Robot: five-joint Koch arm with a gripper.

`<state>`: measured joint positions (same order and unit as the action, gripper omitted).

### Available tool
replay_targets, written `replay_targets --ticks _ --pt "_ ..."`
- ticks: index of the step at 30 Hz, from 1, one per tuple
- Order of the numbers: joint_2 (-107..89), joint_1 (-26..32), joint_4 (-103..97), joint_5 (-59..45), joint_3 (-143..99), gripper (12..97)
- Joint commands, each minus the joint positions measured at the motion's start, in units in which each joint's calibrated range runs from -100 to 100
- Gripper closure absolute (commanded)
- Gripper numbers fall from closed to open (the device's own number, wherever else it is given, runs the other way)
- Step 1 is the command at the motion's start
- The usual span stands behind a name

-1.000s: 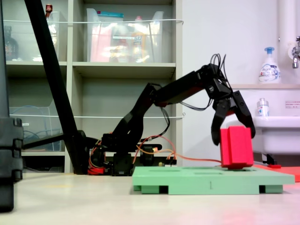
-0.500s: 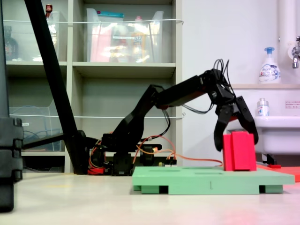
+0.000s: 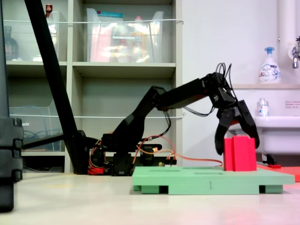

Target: Put the cross columnar block into the corresponding hole

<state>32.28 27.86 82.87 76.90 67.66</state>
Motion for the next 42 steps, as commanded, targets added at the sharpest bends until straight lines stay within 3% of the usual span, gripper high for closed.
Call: replay_targets --ticks 1,20,22,25,34,42 --pt "0.1 -0.1 -8.8 0.5 3.4 62.9" --pt "4.4 -1.8 -12.3 -2.4 3.4 56.0" --pt "4.4 -1.6 -12.3 -2.3 3.4 46.0" --pt "4.3 -1.2 -12.5 -2.2 3.8 12.8" --pt "-18.3 -1.4 -1.0 -9.4 4.1 13.0" --pt "-48.5 -6.0 13.4 -39.2 4.0 15.6"
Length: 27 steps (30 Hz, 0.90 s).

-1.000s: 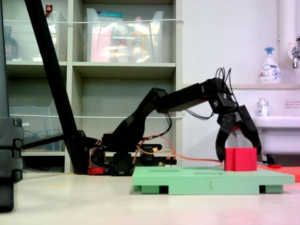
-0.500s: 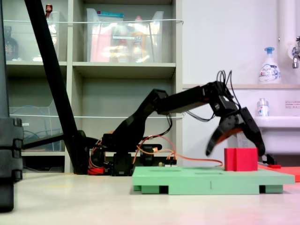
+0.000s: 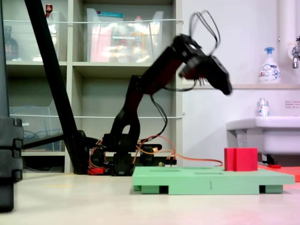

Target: Put the cross columnar block into the corresponding hole

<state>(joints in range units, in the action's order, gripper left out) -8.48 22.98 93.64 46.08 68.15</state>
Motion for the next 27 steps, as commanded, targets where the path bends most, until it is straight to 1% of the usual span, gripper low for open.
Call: replay_targets --ticks 1,2,4,7,10,11,14,18,21,27 --pt "-10.7 -2.1 3.2 -10.7 3.5 21.7" --pt "-13.9 -3.0 3.6 -13.8 3.5 25.3" --pt "-19.6 -5.4 3.8 -21.2 3.4 28.9" --pt "-27.6 -10.1 5.7 -33.8 2.7 31.3" --pt "-31.2 -13.8 6.4 -38.3 2.2 35.2" --pt "-32.2 -15.0 6.4 -39.5 1.5 35.4" --pt "-34.7 -18.1 6.4 -41.2 -2.8 35.4" --pt "-31.3 -21.2 4.8 -41.4 -6.4 35.4" --pt "-28.9 -22.0 1.5 -41.5 -9.4 35.4" --pt "-29.6 -21.8 -8.9 -40.2 -14.3 35.4"
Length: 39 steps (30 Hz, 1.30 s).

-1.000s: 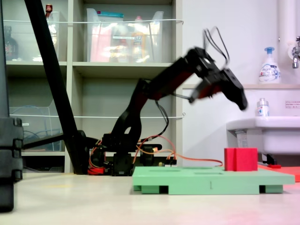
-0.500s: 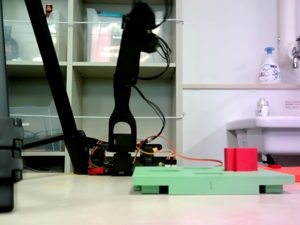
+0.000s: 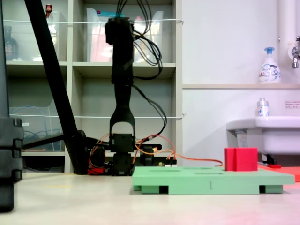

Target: Put the cross columnar block into the corresponding hole

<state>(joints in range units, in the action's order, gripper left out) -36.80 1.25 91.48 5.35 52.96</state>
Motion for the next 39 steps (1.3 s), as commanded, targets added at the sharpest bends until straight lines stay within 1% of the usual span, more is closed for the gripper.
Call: replay_targets --ticks 1,5,8,9,10,11,13,14,15,16,17,20,22,24,32,35,39 --pt "-2.0 0.0 -6.9 1.1 0.9 35.4" --pt "-6.5 0.3 -6.4 3.2 -2.3 35.5" --pt "-11.1 0.5 -7.7 3.2 -9.3 35.5" --pt "-14.6 0.5 -11.7 3.1 -15.5 35.5" --pt "-19.3 0.4 -18.2 3.0 -23.6 35.6" --pt "-24.8 0.2 -26.3 2.9 -32.3 38.4" --pt "-37.6 -0.1 -50.5 2.8 -53.2 52.2" --pt "-43.6 -0.1 -65.3 2.6 -64.6 59.1" --pt "-47.4 -0.2 -82.0 2.1 -75.5 64.0" --pt "-49.2 -0.2 -94.6 1.7 -83.5 66.1" --pt "-49.8 -0.3 -101.3 1.2 -88.9 66.6" --pt "-53.4 -1.1 -102.5 0.8 -98.0 66.2" --pt "-57.5 -1.4 -102.6 -0.1 -107.1 61.9" --pt "-60.7 -1.4 -102.7 -0.6 -115.3 59.7" --pt "-63.2 -1.6 -103.4 -1.8 -145.3 59.2" --pt "-63.2 -1.7 -103.6 -3.2 -152.0 58.9" --pt "-63.2 -1.7 -104.3 -4.7 -153.0 58.8"
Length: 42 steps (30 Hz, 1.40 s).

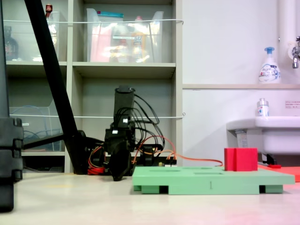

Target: Put the cross columnar block into the corresponding hole

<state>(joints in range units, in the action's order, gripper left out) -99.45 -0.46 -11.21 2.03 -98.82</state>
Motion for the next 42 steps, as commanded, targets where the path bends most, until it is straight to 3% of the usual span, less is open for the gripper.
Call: replay_targets --ticks 1,8,16,18,20,42 --pt "-0.5 0.0 -1.6 -1.9 -1.2 58.8" --pt "-0.5 -0.3 8.9 -2.5 -1.2 58.9" --pt "-0.5 -0.8 8.7 -2.5 -1.2 65.4" --pt "-0.5 -0.8 8.7 -2.5 -1.2 64.5" --pt "-0.5 -0.9 8.8 -2.5 -1.2 58.1" --pt "-0.5 -0.8 8.7 -2.4 -1.2 58.0"
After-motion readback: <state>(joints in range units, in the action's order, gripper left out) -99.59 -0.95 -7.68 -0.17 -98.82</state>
